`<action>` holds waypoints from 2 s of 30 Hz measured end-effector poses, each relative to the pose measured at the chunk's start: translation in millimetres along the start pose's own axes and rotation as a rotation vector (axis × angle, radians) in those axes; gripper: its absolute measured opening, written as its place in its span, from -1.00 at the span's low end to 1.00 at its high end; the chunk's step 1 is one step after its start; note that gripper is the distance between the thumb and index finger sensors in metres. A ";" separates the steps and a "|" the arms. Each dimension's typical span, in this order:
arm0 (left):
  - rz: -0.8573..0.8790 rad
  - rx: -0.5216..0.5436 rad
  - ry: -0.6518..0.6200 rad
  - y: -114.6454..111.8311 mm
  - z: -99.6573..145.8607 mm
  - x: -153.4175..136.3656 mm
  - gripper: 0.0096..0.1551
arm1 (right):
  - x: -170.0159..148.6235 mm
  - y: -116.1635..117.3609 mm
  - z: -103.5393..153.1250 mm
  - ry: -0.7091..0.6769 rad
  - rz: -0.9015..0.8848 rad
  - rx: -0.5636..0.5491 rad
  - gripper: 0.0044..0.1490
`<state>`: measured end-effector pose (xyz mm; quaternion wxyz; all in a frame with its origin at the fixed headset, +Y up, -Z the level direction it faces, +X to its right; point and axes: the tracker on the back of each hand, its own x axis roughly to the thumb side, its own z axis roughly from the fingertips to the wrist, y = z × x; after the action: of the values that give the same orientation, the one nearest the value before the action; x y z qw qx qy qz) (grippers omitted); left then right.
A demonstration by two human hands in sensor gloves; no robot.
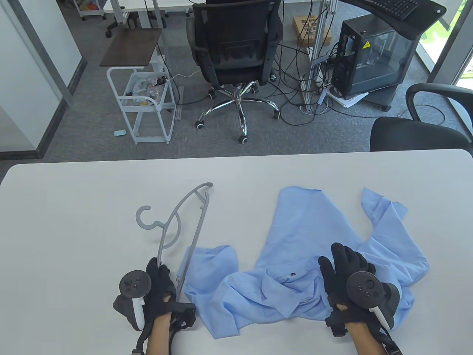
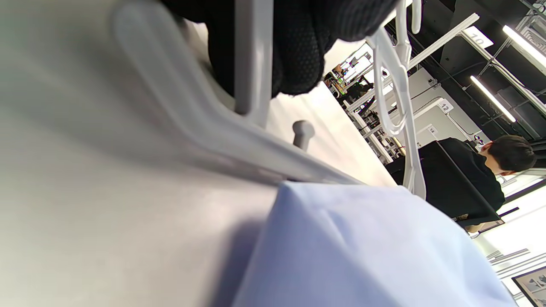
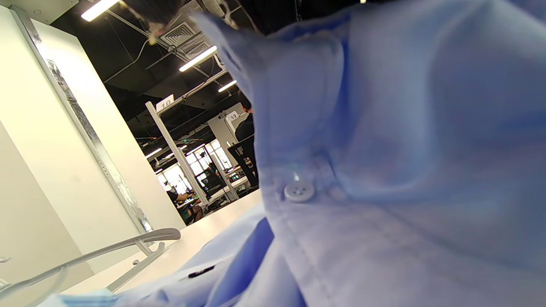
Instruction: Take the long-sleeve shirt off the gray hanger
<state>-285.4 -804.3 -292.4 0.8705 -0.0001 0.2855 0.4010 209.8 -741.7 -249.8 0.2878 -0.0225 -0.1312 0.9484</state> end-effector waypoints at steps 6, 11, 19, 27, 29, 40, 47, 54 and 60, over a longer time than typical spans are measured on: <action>0.004 -0.004 -0.007 -0.4 0.5 0.6 -0.38 | 0.1 0.3 0.1 -0.001 -0.001 0.001 -0.10; 0.009 -0.012 -0.006 -0.7 0.4 0.6 -0.39 | 0.3 0.0 -0.1 0.000 -0.002 0.005 -0.09; 0.004 -0.047 0.023 -2.5 -0.1 0.0 -0.38 | 0.7 -0.5 -0.1 -0.003 0.004 0.001 -0.10; -0.003 -0.071 0.075 -2.5 -1.2 -2.9 -0.38 | 0.9 0.8 -0.6 -0.005 0.011 0.009 -0.10; -0.006 -0.074 0.082 -2.9 -1.9 -3.0 -0.38 | 0.4 0.7 -0.1 -0.004 -0.001 0.008 -0.10; -0.076 -0.087 0.151 -3.0 -2.5 -5.2 -0.37 | 1.3 1.6 -0.6 -0.009 0.016 0.012 -0.09; -0.088 -0.103 0.156 -3.0 -2.5 -5.0 -0.37 | 1.3 1.7 0.1 -0.009 -0.004 0.015 -0.09; -0.101 -0.115 0.161 -3.7 -3.0 -4.9 -0.36 | 1.6 3.1 -0.1 -0.010 0.001 0.021 -0.09; -0.107 -0.122 0.165 -4.3 -3.3 -4.6 -0.36 | 1.4 3.9 -0.3 -0.009 0.003 0.025 -0.09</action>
<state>-286.4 -811.2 -293.9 0.8625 -0.1014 0.3309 0.3692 206.6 -744.0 -251.1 0.2862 -0.0148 -0.1208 0.9504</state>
